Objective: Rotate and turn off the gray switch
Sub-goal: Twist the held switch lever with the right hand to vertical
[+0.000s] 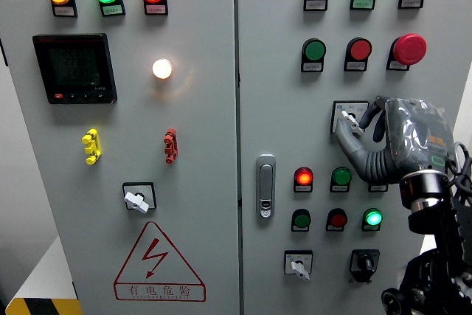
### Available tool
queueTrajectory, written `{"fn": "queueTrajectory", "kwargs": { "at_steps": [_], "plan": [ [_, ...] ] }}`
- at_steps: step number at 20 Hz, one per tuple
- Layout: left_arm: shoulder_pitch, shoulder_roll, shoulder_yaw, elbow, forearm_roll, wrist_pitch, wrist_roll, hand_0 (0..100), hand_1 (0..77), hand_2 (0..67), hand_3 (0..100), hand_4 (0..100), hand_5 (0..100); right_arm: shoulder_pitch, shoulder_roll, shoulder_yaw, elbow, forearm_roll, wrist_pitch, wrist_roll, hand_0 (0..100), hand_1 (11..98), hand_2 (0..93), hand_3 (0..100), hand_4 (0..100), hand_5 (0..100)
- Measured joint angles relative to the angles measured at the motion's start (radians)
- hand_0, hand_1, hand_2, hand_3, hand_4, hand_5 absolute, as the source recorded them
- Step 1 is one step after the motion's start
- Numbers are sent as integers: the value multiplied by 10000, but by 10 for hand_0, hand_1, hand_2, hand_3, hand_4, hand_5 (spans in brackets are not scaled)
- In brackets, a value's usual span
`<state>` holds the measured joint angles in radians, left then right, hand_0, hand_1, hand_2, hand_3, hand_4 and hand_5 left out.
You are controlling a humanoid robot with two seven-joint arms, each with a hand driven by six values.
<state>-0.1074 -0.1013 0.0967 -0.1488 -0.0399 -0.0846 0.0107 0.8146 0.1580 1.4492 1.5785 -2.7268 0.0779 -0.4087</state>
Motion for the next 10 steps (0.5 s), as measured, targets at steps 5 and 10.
{"fn": "queueTrajectory", "kwargs": {
  "at_steps": [5,10],
  "plan": [
    [0,0,0,0,0,0,0,340,0,123,223,119,122,0,0,-54,0,-44,-4,-66,676,337,689,865,1000,979],
    [0,0,0,0,0,3,0,340,0,123,222,119,122,-9,0,-73,-1,-60,-11,-129,728,335,699,870,1000,981]
  ]
}}
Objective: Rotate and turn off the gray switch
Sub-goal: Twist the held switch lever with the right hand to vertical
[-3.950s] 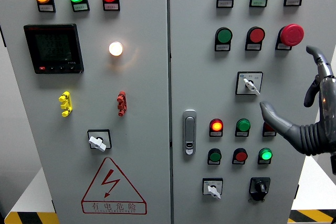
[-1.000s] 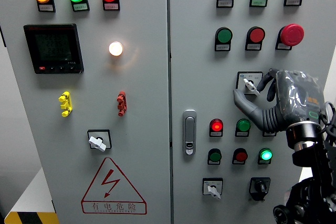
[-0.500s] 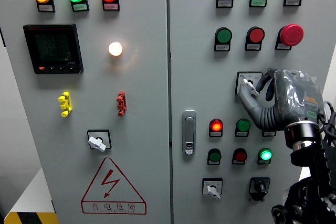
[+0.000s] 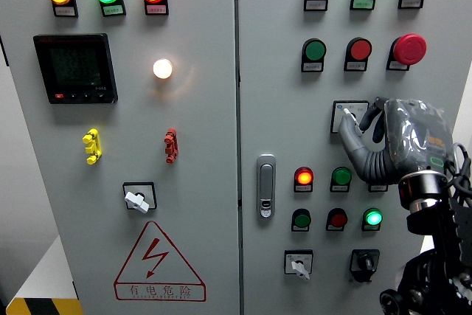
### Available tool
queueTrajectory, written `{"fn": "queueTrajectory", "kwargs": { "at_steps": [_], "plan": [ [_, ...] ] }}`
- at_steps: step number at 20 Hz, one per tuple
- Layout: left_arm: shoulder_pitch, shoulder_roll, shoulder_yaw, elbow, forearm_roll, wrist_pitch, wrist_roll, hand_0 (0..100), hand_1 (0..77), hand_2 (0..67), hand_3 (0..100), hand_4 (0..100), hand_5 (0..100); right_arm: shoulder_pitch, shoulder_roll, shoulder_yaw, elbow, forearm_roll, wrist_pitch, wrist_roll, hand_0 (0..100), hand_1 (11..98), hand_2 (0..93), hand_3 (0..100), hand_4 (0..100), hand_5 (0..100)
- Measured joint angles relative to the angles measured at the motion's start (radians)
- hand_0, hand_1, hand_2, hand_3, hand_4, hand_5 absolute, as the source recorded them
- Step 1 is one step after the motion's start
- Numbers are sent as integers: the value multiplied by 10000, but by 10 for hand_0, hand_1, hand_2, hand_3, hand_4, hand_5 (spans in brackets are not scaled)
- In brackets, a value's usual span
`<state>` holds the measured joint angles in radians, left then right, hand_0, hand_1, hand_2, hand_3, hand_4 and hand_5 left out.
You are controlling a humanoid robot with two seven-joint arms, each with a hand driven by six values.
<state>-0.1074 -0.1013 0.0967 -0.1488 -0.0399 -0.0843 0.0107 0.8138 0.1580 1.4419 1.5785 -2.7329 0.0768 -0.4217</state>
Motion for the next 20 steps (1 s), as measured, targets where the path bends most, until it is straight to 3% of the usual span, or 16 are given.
{"fn": "queueTrajectory", "kwargs": {
  "at_steps": [11,12,13,14,15,16,20],
  "plan": [
    [0,0,0,0,0,-10,0,340,0,123,223,119,122,7,1,-4,-1,-53,4,-63,785,319,688,874,1000,982],
    [0,0,0,0,0,-10,0,340,0,123,223,119,122,7,1,-3,-1,-53,2,-63,832,279,637,874,1000,982],
    [0,0,0,0,0,-9,0,340,0,123,223,119,122,7,1,-2,3,-53,1,-63,798,207,579,874,1000,982],
    [0,0,0,0,0,-6,0,340,0,123,223,119,122,6,1,0,8,-53,1,-63,687,207,574,874,1000,982],
    [-3,0,0,0,0,-3,0,340,0,123,223,119,122,-1,1,0,10,-53,1,-63,70,257,564,873,1000,981],
    [-3,0,0,0,0,-3,0,340,0,123,223,119,122,-12,1,1,12,-53,-2,-63,0,275,558,872,1000,981],
    [-3,0,0,0,0,-3,0,341,0,123,223,119,122,-35,12,2,19,-61,-3,-68,0,319,554,869,1000,979]
  ]
}}
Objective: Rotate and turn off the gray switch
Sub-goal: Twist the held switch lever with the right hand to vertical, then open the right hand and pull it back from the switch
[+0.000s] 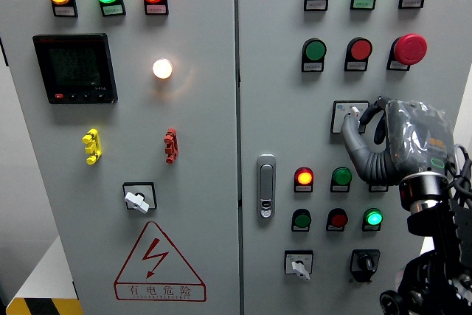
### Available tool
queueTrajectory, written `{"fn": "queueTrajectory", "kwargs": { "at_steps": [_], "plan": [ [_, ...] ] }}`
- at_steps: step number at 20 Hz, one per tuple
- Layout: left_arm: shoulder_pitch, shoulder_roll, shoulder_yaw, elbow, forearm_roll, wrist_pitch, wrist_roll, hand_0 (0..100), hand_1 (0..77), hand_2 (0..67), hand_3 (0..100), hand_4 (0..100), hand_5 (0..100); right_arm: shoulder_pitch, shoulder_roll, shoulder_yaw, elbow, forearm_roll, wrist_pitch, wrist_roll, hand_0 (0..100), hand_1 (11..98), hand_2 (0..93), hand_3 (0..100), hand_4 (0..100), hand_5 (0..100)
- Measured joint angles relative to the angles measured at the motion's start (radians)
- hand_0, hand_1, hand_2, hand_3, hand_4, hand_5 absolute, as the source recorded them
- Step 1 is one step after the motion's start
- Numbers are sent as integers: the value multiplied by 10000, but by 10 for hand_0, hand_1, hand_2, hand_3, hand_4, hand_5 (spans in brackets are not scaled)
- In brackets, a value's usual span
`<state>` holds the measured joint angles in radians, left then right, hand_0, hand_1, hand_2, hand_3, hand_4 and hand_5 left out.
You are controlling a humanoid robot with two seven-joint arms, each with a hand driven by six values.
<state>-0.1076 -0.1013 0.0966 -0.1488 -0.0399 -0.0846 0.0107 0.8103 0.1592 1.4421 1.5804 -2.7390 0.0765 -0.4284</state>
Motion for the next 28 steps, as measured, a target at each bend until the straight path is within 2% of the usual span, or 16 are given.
{"fn": "queueTrajectory", "kwargs": {
  "at_steps": [14,21,22,24,28],
  "plan": [
    [2,14,0,0,0,3,0,342,0,123,222,119,122,-68,19,-30,198,-69,0,7,0,318,560,867,1000,978],
    [3,14,0,0,0,3,0,343,0,123,222,119,122,-415,34,-11,861,-70,-14,147,0,321,518,874,1000,990],
    [3,15,0,0,0,3,0,343,0,123,222,119,122,-475,32,-10,973,-77,-14,180,0,322,511,882,913,1000],
    [3,16,0,0,0,2,0,343,0,123,222,119,122,-608,23,1,1177,-152,-14,323,0,324,495,885,804,1000],
    [3,17,0,0,0,2,-1,341,0,123,222,119,122,-957,18,82,1694,-606,-1,913,0,326,430,725,683,921]
  ]
}}
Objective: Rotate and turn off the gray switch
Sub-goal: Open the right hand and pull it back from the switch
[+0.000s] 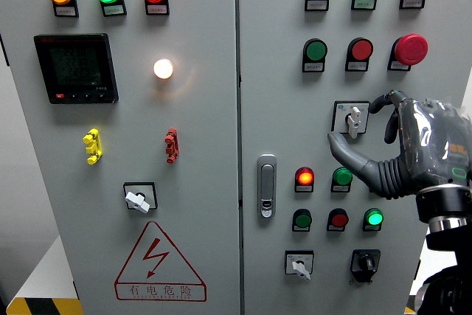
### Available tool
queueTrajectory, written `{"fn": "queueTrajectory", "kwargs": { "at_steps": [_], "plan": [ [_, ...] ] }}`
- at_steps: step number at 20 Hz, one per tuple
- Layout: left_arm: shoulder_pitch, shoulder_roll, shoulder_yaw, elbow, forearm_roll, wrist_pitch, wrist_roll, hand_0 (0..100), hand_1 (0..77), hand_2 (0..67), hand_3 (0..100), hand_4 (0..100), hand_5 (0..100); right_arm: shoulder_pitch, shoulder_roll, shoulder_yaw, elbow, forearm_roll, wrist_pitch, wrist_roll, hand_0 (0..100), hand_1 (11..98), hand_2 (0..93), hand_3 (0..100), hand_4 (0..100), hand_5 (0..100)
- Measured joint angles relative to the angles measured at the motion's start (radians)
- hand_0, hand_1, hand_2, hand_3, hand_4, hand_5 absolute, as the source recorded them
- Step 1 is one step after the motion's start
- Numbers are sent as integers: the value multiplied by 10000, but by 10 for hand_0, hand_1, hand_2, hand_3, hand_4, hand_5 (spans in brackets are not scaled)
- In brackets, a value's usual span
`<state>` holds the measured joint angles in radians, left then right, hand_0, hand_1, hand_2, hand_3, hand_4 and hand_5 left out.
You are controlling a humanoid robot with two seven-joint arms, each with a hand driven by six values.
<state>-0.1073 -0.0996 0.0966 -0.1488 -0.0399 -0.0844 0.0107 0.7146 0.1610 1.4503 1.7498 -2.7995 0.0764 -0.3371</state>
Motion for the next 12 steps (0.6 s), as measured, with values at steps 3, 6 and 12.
{"fn": "queueTrajectory", "kwargs": {
  "at_steps": [3,6,12],
  "plan": [
    [0,0,0,0,0,-4,-1,340,0,123,222,119,122,-309,-11,54,421,-99,50,284,0,327,368,553,489,762],
    [0,0,0,0,0,-4,-1,341,0,123,223,119,122,-716,-15,279,849,-269,77,749,0,331,288,415,323,607],
    [0,-1,0,0,0,-4,0,340,0,123,222,120,122,-1337,-15,554,1476,-743,79,1600,0,338,209,251,132,289]
  ]
}}
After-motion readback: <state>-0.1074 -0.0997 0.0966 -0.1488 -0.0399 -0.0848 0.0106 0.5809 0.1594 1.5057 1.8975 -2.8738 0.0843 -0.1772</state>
